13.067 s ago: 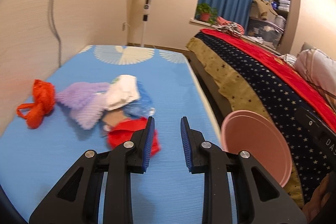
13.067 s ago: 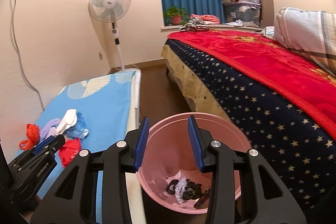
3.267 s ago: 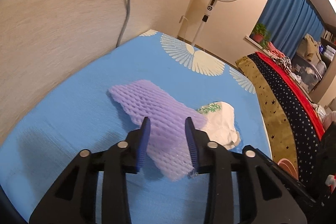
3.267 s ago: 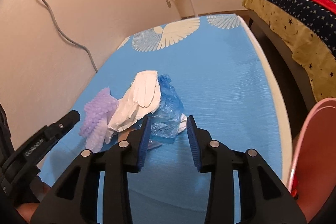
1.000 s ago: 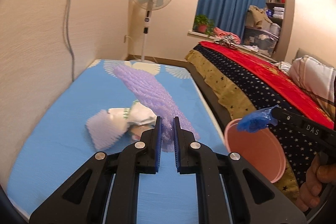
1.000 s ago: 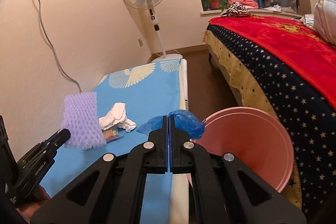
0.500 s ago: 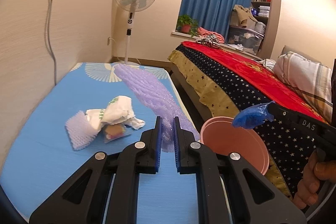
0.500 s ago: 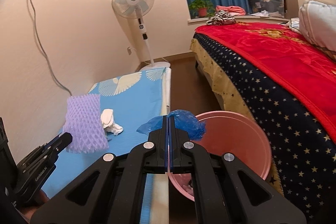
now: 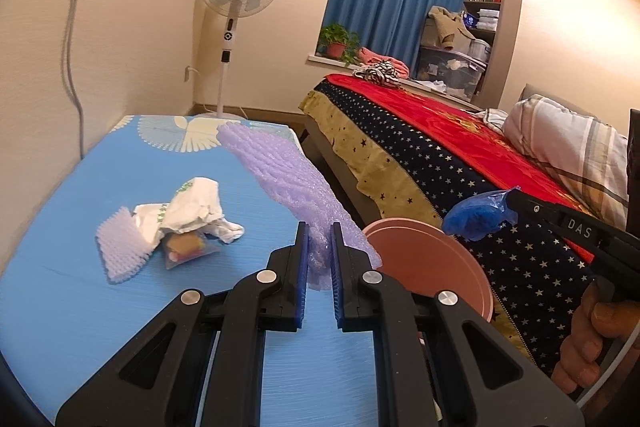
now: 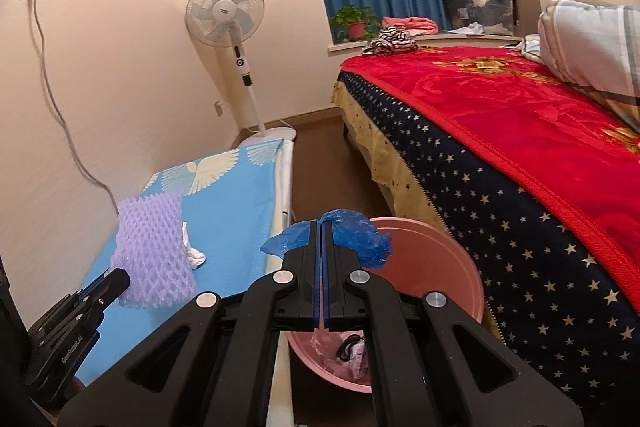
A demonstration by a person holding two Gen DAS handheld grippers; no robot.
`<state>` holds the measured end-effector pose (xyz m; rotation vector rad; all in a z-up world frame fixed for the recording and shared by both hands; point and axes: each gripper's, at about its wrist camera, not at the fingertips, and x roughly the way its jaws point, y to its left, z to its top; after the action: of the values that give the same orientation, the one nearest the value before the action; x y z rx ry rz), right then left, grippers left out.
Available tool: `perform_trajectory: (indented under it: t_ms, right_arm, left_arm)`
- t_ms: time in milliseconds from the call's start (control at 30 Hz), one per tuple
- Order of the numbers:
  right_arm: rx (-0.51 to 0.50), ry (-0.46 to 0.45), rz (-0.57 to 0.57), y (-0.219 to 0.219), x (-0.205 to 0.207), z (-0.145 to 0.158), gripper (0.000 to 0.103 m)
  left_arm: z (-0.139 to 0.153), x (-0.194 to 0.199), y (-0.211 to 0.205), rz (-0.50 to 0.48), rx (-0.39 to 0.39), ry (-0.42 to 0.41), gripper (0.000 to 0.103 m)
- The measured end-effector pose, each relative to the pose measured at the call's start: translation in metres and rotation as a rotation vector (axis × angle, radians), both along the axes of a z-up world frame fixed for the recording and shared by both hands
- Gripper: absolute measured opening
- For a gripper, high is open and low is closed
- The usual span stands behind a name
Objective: Collect trash
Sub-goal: 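Carry the foam net in left gripper while right carries blue bag to the bin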
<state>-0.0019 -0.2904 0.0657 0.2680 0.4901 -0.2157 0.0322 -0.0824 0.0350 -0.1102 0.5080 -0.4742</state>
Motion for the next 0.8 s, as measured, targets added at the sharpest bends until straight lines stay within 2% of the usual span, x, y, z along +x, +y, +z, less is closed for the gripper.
perform_trajectory:
  t_ms: [800]
  right_arm:
    - [-0.011,0.047,-0.111,-0.028,0.008,-0.014,0.001]
  left_arm:
    - [-0.022,0.010,-0.052,-0.140,0.005,0.034,0.010]
